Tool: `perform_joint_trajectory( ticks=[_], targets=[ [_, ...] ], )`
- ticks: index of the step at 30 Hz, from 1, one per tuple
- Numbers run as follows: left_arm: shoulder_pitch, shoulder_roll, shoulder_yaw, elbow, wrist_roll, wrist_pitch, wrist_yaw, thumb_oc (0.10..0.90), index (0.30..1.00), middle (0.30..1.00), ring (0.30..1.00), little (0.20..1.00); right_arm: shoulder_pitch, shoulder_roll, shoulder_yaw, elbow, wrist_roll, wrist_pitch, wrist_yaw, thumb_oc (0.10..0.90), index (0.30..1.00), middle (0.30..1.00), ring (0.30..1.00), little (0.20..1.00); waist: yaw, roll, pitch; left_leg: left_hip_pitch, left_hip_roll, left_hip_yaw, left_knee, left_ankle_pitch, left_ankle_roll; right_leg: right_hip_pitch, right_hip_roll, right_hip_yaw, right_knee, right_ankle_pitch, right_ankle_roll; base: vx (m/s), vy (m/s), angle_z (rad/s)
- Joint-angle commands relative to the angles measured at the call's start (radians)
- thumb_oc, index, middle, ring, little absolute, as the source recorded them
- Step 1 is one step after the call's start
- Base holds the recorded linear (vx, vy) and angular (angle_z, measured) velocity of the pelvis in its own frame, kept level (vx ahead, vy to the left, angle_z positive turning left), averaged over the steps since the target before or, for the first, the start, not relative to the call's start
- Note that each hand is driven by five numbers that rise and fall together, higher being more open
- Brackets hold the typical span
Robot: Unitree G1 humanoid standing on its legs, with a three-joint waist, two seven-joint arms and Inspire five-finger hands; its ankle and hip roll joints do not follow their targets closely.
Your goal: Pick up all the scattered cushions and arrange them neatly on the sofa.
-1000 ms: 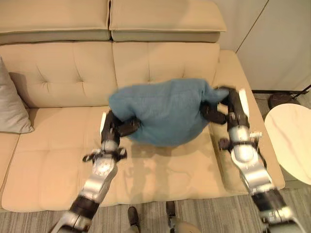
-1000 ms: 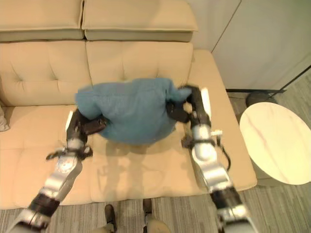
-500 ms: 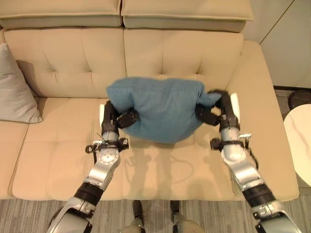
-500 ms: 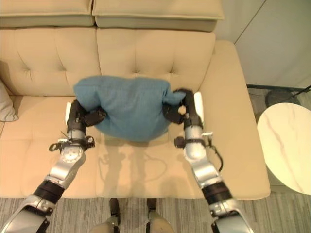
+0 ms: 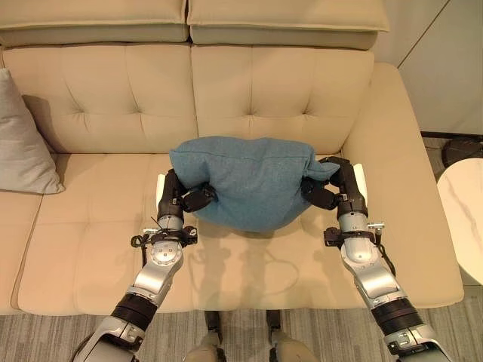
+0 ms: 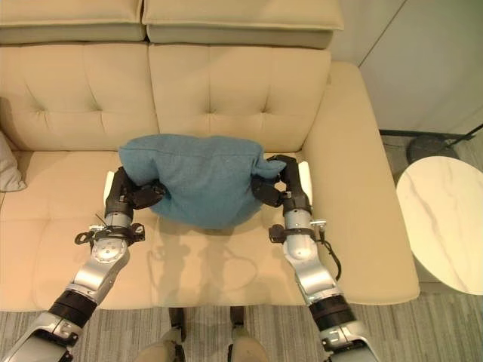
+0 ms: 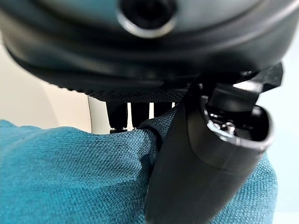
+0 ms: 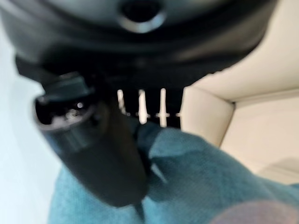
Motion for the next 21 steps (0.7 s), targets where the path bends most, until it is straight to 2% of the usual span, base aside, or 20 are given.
perform_joint_trajectory(
  ticks=[1, 4, 5, 6, 7, 16, 17, 19, 21],
  targets=[
    [-0.196, -0.04, -0.067, -0.019, 0.05, -0.151, -0.043, 0.4, 0.3, 0.3, 0.3, 0.3, -0.156, -0.023, 0.032, 0.013, -0.053, -0.125, -0.054, 0.4, 0.3, 0.3, 0.3, 0.3, 0.005, -0.007, -0.141, 0.028, 0.0, -0.002, 0.003, -0.143, -0.036, -0.03, 0.025, -0.015, 0.004, -0.043, 0.07, 0.0, 0.0, 0.0],
    [-0.243, -0.036, -0.077, 0.018, 0.047, -0.149, -0.027, 0.4, 0.3, 0.3, 0.3, 0.3, -0.221, -0.038, 0.027, 0.075, -0.04, -0.121, -0.091, 0.4, 0.3, 0.3, 0.3, 0.3, 0.008, -0.008, -0.14, 0.027, 0.0, -0.006, 0.003, -0.141, -0.039, -0.031, 0.024, -0.018, 0.004, -0.043, 0.071, 0.0, 0.0, 0.0],
    [-0.258, -0.033, -0.079, 0.031, 0.045, -0.148, -0.023, 0.411, 0.316, 0.316, 0.316, 0.316, -0.242, -0.048, 0.024, 0.094, -0.037, -0.119, -0.102, 0.43, 0.345, 0.345, 0.345, 0.345, 0.01, -0.009, -0.14, 0.025, 0.0, -0.007, 0.003, -0.141, -0.04, -0.032, 0.024, -0.019, 0.004, -0.043, 0.071, 0.0, 0.0, 0.0],
    [-0.272, -0.032, -0.08, 0.042, 0.043, -0.146, -0.016, 0.554, 0.531, 0.531, 0.531, 0.531, -0.262, -0.056, 0.025, 0.116, -0.034, -0.114, -0.111, 0.554, 0.531, 0.531, 0.531, 0.531, 0.012, -0.009, -0.139, 0.024, -0.001, -0.009, 0.003, -0.14, -0.041, -0.034, 0.024, -0.021, 0.004, -0.043, 0.071, 0.0, -0.015, 0.08],
    [-0.299, -0.028, -0.082, 0.06, 0.042, -0.143, -0.008, 0.8, 0.9, 0.9, 0.9, 0.9, -0.297, -0.085, 0.021, 0.152, -0.033, -0.101, -0.125, 0.8, 0.9, 0.9, 0.9, 0.9, 0.014, -0.012, -0.139, 0.02, -0.001, -0.011, 0.003, -0.138, -0.043, -0.037, 0.024, -0.024, 0.004, -0.042, 0.071, 0.0, -0.017, 0.08],
    [-0.341, 0.029, -0.048, 0.115, 0.031, -0.135, 0.004, 0.8, 0.9, 0.9, 0.9, 0.9, -0.366, -0.216, -0.004, 0.256, -0.028, -0.059, -0.146, 0.8, 0.9, 0.9, 0.9, 0.9, 0.021, -0.022, -0.149, 0.015, 0.001, -0.011, 0.003, -0.137, -0.051, -0.043, 0.023, -0.038, 0.004, -0.043, 0.072, 0.01, -0.006, 0.05],
    [-0.364, 0.081, -0.028, 0.162, 0.011, -0.131, 0.003, 0.8, 0.9, 0.9, 0.9, 0.9, -0.379, -0.247, -0.019, 0.321, 0.016, -0.054, -0.143, 0.8, 0.9, 0.9, 0.9, 0.9, 0.023, -0.022, -0.152, 0.017, 0.001, -0.01, 0.003, -0.136, -0.052, -0.041, 0.024, -0.041, 0.004, -0.044, 0.071, 0.0, 0.0, 0.0],
    [-0.366, 0.082, -0.028, 0.163, 0.01, -0.132, 0.002, 0.8, 0.9, 0.9, 0.9, 0.9, -0.381, -0.247, -0.018, 0.323, 0.017, -0.055, -0.143, 0.8, 0.9, 0.9, 0.9, 0.9, 0.022, -0.022, -0.153, 0.016, 0.001, -0.01, 0.003, -0.136, -0.052, -0.042, 0.024, -0.041, 0.004, -0.044, 0.071, 0.0, 0.0, 0.0],
    [-0.365, 0.16, 0.021, 0.19, -0.012, -0.131, -0.003, 0.8, 0.9, 0.9, 0.9, 0.9, -0.378, -0.317, -0.053, 0.384, 0.042, -0.044, -0.144, 0.8, 0.9, 0.9, 0.9, 0.9, 0.023, -0.017, -0.157, 0.018, 0.002, -0.01, 0.003, -0.137, -0.053, -0.04, 0.023, -0.044, 0.004, -0.046, 0.07, 0.0, 0.0, 0.0]
  ],
)
